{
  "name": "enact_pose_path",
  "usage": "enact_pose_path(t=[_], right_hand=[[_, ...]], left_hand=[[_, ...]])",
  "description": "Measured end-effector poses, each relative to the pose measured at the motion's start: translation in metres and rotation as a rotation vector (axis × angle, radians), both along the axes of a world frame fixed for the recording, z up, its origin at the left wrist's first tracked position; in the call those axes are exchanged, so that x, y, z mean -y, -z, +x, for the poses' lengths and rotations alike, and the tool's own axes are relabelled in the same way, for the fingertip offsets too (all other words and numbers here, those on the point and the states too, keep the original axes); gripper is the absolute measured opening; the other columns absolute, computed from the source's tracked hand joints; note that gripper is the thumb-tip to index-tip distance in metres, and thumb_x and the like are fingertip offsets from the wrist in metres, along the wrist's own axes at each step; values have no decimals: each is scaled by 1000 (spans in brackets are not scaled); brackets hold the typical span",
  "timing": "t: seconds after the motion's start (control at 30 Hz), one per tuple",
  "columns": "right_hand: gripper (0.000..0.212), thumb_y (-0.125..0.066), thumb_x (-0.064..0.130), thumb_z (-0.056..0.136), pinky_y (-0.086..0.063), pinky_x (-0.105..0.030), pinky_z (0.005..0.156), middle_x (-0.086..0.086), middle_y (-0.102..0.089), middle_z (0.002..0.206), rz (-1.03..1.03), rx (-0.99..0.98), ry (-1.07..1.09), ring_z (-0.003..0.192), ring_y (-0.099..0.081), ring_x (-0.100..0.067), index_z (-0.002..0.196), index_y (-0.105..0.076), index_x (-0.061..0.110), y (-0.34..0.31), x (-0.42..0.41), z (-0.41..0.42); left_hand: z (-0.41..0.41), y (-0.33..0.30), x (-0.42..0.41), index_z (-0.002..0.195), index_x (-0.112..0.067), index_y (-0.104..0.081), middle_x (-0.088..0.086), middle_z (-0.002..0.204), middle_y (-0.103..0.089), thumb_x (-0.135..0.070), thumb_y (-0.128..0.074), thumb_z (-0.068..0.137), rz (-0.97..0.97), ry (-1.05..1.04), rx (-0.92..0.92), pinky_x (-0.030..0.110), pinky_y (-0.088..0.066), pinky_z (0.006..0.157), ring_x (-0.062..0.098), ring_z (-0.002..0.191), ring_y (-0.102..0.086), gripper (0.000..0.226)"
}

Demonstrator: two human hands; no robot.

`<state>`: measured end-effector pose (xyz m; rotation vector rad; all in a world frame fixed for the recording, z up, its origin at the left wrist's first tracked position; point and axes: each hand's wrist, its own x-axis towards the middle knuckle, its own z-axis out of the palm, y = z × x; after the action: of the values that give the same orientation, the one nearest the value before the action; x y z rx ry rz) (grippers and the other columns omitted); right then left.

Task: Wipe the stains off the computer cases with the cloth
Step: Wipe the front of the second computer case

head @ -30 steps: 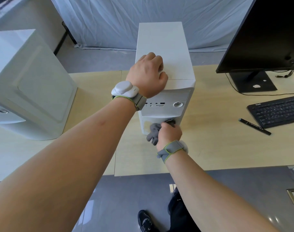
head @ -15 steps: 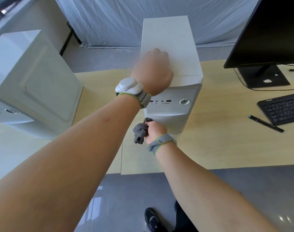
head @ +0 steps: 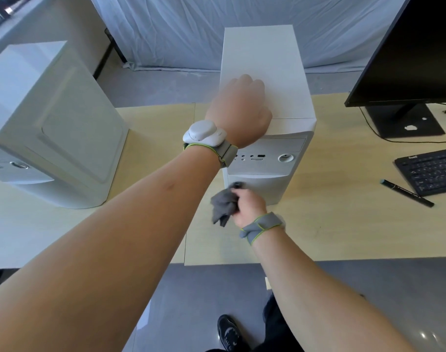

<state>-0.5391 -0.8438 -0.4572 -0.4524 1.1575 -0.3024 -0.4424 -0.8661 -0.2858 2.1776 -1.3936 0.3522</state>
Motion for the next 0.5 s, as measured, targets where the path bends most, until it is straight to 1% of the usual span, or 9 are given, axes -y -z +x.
enact_pose_path(t=[0.03, 0.07, 0.13, 0.2, 0.23, 0.3, 0.33, 0.43, 0.5], right_hand=[[20, -70, 5, 83, -47, -34, 61, -9, -64, 75, -46, -6, -57, 72, -62, -27, 63, -68, 7, 3, -6, 7], [20, -70, 5, 82, -46, -33, 61, -6, -63, 70, -78, -23, -98, 71, -62, -27, 63, -68, 8, 3, -12, 10], [11, -64, 7, 84, -43, -27, 58, -4, -56, 70, 1, -75, -129, 61, -54, -22, 76, -60, 14, 11, -18, 9], [11, -56, 8, 89, -40, -27, 57, -5, -52, 70, 76, -69, -98, 59, -48, -21, 80, -50, 14, 22, -22, 1], [16, -50, 9, 92, -39, -27, 57, -6, -52, 65, 96, -68, -87, 58, -47, -22, 77, -47, 14, 36, -24, -1], [29, -40, 4, 97, -38, -30, 58, -8, -51, 57, 154, 24, 19, 57, -46, -24, 70, -44, 12, 47, -29, -3], [30, -39, 1, 97, -41, -31, 60, -8, -53, 62, 158, 36, 68, 59, -49, -25, 70, -46, 11, 51, -31, -3], [22, -46, -3, 97, -48, -30, 71, -9, -57, 85, 135, 50, 118, 75, -58, -21, 82, -56, 9, 61, -30, 6], [22, -48, -6, 97, -49, -27, 72, -8, -60, 85, 106, 82, 157, 73, -61, -18, 84, -59, 7, 59, -27, 14]], left_hand=[[0, 0, 0, 92, -17, -57, -4, 92, -53, -31, -47, 82, 1, -1, 0, 31, -42, 65, 20, 87, -47, 19], [0, -1, 0, 92, -17, -57, -4, 92, -53, -31, -48, 82, 1, -2, 0, 32, -43, 65, 20, 87, -47, 19], [1, -1, -1, 92, -17, -58, -4, 92, -53, -31, -48, 82, -1, -7, -3, 32, -43, 65, 19, 87, -47, 19], [0, 1, 0, 91, -17, -58, -5, 91, -53, -30, -48, 81, -8, -10, -4, 31, -42, 65, 19, 87, -47, 19], [0, 1, 0, 91, -17, -57, -5, 91, -53, -31, -48, 81, -8, -11, 0, 30, -41, 65, 19, 86, -47, 19], [0, 0, 0, 90, -17, -56, -5, 90, -52, -31, -48, 81, -8, -8, 16, 30, -40, 64, 19, 86, -47, 19], [1, 4, -2, 90, -17, -56, -4, 91, -52, -31, -47, 81, -18, -16, 16, 30, -39, 64, 19, 85, -47, 19], [2, 3, 0, 90, -18, -56, -4, 93, -53, -32, -47, 81, -14, -20, 17, 29, -38, 65, 19, 87, -48, 19], [2, 2, 0, 91, -18, -56, -4, 94, -53, -32, -46, 81, -16, -13, 19, 29, -37, 65, 19, 88, -48, 20]])
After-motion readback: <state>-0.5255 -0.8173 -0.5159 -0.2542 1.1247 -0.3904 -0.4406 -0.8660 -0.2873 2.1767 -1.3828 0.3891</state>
